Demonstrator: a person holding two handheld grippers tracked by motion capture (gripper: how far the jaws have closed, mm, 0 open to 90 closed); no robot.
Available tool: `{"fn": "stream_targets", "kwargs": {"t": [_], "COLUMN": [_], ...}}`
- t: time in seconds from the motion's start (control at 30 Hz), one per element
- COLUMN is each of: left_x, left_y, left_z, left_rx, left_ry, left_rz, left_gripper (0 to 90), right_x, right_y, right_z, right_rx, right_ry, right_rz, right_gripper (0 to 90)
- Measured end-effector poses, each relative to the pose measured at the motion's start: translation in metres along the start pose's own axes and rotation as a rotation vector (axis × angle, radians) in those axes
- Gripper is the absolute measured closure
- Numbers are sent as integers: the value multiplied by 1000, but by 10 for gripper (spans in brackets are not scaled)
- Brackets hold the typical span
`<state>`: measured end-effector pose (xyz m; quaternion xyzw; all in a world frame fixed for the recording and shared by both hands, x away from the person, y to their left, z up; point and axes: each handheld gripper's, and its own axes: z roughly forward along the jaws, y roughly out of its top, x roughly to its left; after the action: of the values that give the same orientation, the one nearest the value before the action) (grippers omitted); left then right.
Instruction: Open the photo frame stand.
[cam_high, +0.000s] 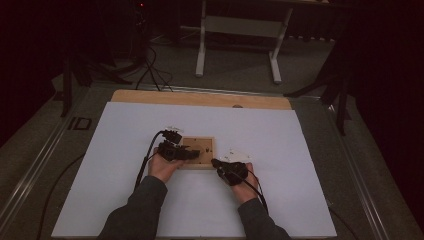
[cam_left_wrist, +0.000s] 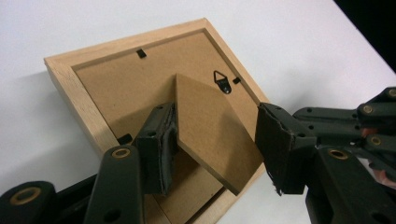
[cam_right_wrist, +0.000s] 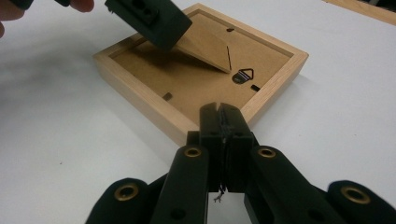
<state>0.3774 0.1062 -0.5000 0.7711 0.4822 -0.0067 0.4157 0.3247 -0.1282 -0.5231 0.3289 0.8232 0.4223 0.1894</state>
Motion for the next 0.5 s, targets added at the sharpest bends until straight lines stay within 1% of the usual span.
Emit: {"fn": "stream_targets", "kwargs": {"t": [0.07,0.13,0.27,0.5], "left_x": [0,0,0,-2], "left_y": [0,1,2,3], "left_z": [0,1,1,1], "left_rx": [2,10,12,33], "left_ry": [-7,0,-1,18], "left_rz": [-5,0,-1,15], "left_gripper": [492,501,502,511], "right_x": [0,0,0,0], "right_y": [0,0,0,0], "right_z": [0,0,0,0], "right_rx": [0,0,0,0], "right_ry": [0,0,0,0], "right_rz": [1,1,0,0], "right_gripper": [884,884,884,883]}}
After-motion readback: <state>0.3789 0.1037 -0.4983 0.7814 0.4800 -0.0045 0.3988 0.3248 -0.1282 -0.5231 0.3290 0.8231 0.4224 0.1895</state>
